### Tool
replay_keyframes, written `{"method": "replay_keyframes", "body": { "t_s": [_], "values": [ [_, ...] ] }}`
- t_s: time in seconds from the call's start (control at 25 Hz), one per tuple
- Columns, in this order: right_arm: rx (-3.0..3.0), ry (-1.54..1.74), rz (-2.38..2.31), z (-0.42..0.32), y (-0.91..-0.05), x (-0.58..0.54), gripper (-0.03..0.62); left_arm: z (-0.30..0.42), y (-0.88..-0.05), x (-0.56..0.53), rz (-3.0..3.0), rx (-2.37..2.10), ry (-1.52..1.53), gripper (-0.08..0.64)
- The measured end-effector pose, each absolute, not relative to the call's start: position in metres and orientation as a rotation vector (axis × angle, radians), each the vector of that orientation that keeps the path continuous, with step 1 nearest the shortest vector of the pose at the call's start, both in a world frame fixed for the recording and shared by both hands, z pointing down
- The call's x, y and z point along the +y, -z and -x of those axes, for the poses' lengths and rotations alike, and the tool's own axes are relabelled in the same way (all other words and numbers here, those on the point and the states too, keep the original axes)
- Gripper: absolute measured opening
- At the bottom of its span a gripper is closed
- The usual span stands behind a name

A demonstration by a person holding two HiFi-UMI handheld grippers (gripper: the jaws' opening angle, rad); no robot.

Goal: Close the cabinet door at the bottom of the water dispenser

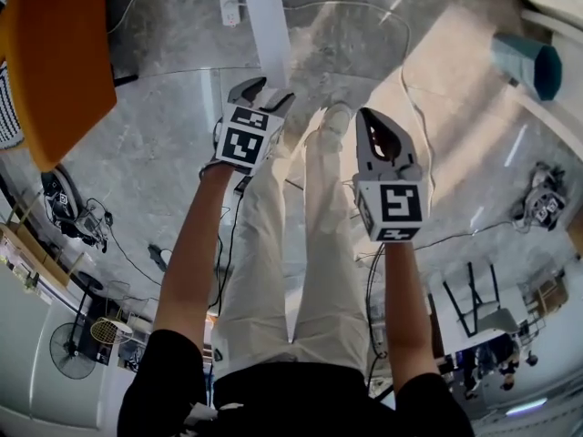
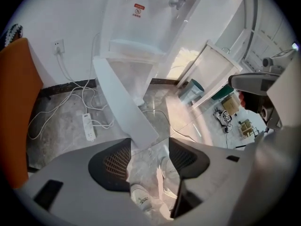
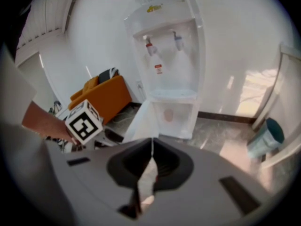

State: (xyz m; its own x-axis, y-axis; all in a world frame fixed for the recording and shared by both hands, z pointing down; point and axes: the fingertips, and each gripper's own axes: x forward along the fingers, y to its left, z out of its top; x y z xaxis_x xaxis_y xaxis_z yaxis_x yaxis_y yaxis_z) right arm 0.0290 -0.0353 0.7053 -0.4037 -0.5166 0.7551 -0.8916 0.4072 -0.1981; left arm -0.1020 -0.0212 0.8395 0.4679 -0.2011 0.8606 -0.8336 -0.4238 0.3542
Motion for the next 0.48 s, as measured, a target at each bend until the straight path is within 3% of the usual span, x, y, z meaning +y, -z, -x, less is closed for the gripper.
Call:
{"method": "replay_keyframes", "body": {
  "t_s": [0.48],
  "values": [
    [-2.036,-0.838,-1.301,-0.076,-0.707,-0.043,0.035,0.044,-0.84,-0.033,-1.957,-0.734,-1.019,0.259]
  ]
}}
